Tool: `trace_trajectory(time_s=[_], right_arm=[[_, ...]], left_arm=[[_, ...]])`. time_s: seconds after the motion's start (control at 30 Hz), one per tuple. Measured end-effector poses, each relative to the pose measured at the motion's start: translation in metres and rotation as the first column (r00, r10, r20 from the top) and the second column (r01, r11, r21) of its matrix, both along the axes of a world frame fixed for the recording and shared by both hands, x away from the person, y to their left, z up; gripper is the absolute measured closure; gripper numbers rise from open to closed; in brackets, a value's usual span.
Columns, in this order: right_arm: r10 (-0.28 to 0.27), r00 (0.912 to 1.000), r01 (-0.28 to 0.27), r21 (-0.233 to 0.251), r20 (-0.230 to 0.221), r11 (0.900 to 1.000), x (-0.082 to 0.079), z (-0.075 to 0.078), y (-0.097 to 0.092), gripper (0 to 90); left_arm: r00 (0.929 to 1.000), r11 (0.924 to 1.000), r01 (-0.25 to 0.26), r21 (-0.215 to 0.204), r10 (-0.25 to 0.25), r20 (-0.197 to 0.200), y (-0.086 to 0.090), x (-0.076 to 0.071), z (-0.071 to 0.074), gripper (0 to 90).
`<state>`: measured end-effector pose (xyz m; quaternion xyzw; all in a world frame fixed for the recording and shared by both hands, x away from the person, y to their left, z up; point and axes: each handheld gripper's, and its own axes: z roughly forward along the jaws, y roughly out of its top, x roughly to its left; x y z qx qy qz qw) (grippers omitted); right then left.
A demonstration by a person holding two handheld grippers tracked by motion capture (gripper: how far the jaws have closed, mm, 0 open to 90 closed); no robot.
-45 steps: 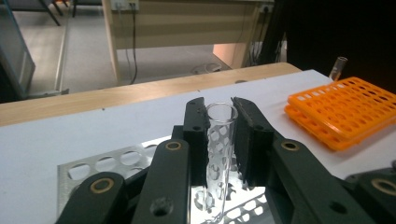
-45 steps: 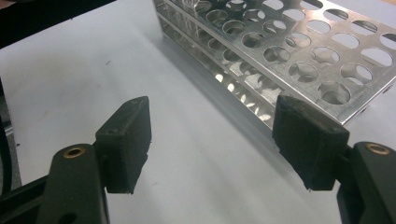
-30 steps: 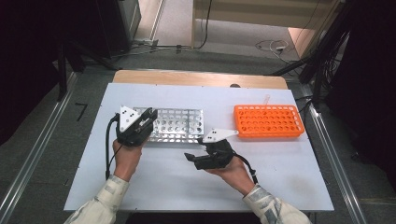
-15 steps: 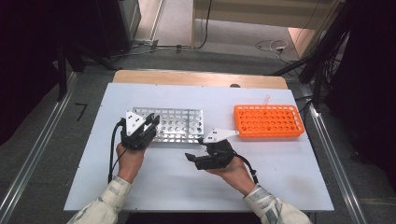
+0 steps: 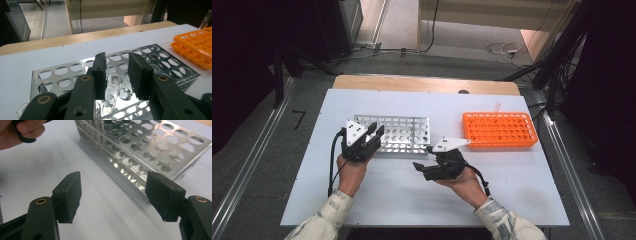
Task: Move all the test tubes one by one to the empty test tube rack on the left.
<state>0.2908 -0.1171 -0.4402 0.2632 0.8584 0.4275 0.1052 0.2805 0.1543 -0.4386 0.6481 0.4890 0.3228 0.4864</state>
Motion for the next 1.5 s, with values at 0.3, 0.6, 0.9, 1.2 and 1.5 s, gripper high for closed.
trace_trajectory(time_s=[0.3, 0.6, 0.9, 1.2, 1.5], right_arm=[[-0.148, 0.9883, 0.148, 0.001, 0.038, 0.9890, 0.022, 0.004, -0.033, 29.7], [-0.329, 0.9405, 0.329, 0.009, 0.087, 0.9443, 0.047, 0.013, -0.078, 30.2], [-0.464, 0.8767, 0.466, 0.014, 0.128, 0.8847, 0.070, 0.018, -0.114, 31.6], [-0.601, 0.7901, 0.602, 0.031, 0.119, 0.7977, 0.098, 0.012, -0.149, 32.9], [-0.671, 0.7327, 0.674, 0.017, 0.113, 0.7387, 0.128, -0.006, -0.161, 41.7]], left_arm=[[0.9999, 0.9999, 0.005, -0.010, -0.005, 0.014, -0.006, -0.005, 0.005, 41.7], [0.9993, 0.9989, 0.036, -0.029, -0.036, -0.006, -0.019, -0.011, 0.007, 27.6], [0.9966, 0.9964, 0.079, -0.029, -0.080, -0.022, -0.028, -0.019, 0.007, 26.4], [0.9960, 0.9963, 0.083, -0.023, -0.084, -0.031, -0.029, -0.019, 0.005, 26.4], [0.9961, 0.9962, 0.083, -0.026, -0.084, -0.027, -0.028, -0.021, 0.005, 26.6]])
